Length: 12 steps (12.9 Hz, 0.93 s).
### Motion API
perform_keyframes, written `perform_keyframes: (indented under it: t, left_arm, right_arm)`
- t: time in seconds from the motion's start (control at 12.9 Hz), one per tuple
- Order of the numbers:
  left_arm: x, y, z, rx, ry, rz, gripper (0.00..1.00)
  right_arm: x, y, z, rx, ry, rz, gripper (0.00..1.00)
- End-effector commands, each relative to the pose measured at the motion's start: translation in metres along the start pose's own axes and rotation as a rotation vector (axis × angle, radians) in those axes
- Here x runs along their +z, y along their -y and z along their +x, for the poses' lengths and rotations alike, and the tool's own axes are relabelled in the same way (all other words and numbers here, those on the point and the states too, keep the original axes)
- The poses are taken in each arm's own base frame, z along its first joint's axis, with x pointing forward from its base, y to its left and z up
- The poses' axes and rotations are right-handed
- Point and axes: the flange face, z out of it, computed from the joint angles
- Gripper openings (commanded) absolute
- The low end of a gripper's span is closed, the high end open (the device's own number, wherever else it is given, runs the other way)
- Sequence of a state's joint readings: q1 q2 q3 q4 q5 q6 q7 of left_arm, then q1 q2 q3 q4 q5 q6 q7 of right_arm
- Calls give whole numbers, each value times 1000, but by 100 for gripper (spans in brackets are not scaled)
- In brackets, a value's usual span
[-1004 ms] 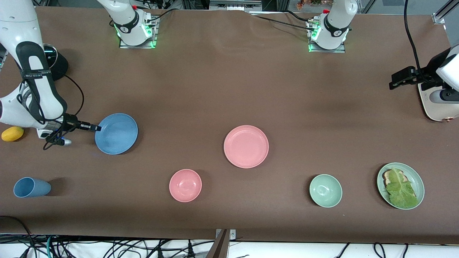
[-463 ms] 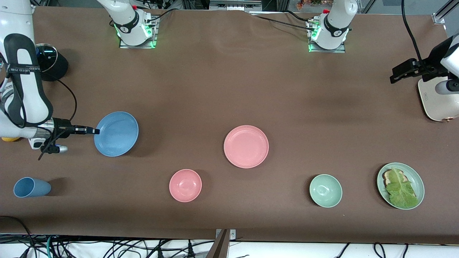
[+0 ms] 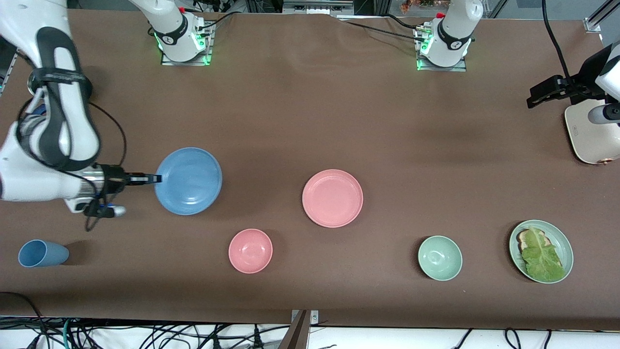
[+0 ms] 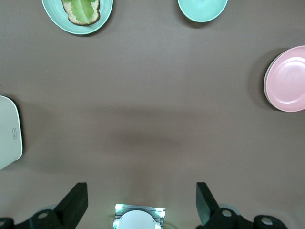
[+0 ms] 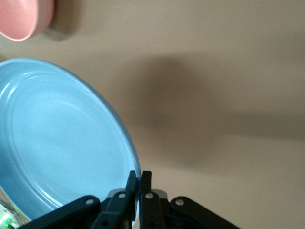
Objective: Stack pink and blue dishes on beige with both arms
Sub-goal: 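Slide the blue plate with the right gripper onto the pink plate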
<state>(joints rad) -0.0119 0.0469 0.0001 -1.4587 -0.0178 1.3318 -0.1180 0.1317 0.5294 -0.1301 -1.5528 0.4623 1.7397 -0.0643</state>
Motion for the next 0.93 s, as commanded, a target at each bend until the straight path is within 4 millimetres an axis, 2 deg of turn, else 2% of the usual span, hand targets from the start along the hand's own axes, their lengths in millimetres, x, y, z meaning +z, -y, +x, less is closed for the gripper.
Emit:
perform_keyframes:
  t: [0.0, 0.23, 0.46, 0.62, 0.85]
  left_arm:
    - [3, 9, -7, 20, 9, -8, 100]
    - [6, 7, -5, 22, 17, -11, 100]
    - [8, 6, -3, 24, 22, -11, 100]
    - [10, 6, -1, 24, 27, -11, 100]
    - [8, 6, 1, 25, 19, -10, 100]
  right_arm:
    - [13, 84, -6, 106, -42, -41, 0]
    - [60, 170, -13, 179, -137, -51, 0]
    - [117, 235, -20, 226, -214, -5, 0]
    - [149, 267, -24, 281, -249, 101, 0]
    - [200, 297, -32, 313, -299, 121, 0]
